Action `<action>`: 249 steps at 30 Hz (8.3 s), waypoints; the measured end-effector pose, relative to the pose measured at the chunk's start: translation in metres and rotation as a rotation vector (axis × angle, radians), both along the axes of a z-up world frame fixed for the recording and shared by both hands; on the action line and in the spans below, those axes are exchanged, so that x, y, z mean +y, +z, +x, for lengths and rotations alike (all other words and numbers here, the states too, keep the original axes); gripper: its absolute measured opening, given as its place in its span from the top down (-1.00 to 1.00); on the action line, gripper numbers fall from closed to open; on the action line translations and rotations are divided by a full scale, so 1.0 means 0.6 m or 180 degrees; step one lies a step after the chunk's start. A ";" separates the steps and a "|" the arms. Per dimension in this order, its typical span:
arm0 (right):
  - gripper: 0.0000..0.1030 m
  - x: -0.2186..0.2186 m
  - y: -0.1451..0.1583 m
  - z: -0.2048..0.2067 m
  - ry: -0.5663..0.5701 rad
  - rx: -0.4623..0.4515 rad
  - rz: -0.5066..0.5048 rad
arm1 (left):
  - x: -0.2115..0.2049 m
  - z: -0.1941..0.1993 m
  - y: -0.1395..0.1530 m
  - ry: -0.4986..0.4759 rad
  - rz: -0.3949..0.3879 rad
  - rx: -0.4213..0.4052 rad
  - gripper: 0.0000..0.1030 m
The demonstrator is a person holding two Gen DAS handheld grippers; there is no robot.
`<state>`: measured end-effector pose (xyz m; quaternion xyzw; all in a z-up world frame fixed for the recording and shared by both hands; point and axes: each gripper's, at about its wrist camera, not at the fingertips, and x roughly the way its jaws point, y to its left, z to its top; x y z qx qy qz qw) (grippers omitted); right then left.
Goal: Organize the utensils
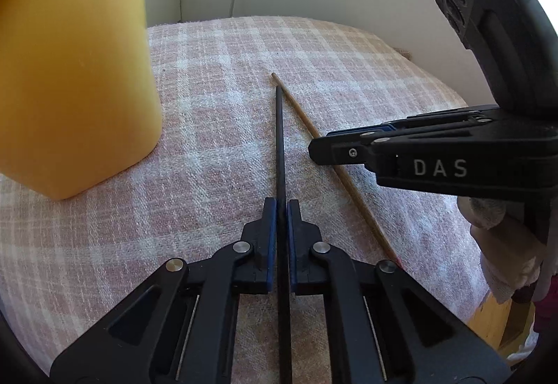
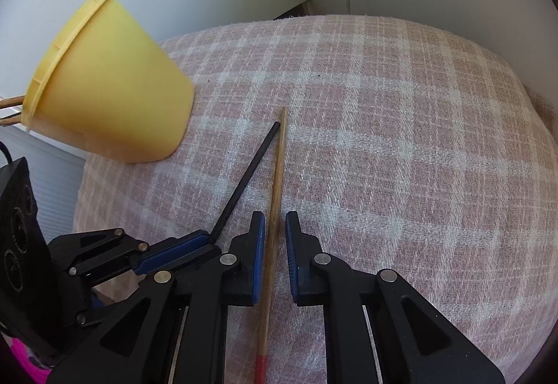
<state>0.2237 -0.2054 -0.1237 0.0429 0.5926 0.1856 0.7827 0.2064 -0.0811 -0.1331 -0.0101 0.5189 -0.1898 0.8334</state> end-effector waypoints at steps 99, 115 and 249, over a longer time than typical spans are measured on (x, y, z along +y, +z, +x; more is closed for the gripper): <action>0.91 0.179 0.307 0.037 0.0220 -0.2091 0.0439 | 0.254 0.027 0.296 0.1280 -0.0672 -0.2236 0.94; 0.90 0.164 0.274 -0.004 0.0193 -0.1987 0.0205 | 0.237 -0.019 0.262 0.1151 -0.0627 -0.1971 0.94; -0.63 0.043 0.203 -0.277 -0.0692 -0.2435 -0.0297 | 0.151 -0.304 0.204 0.1218 0.0150 -0.2025 -1.00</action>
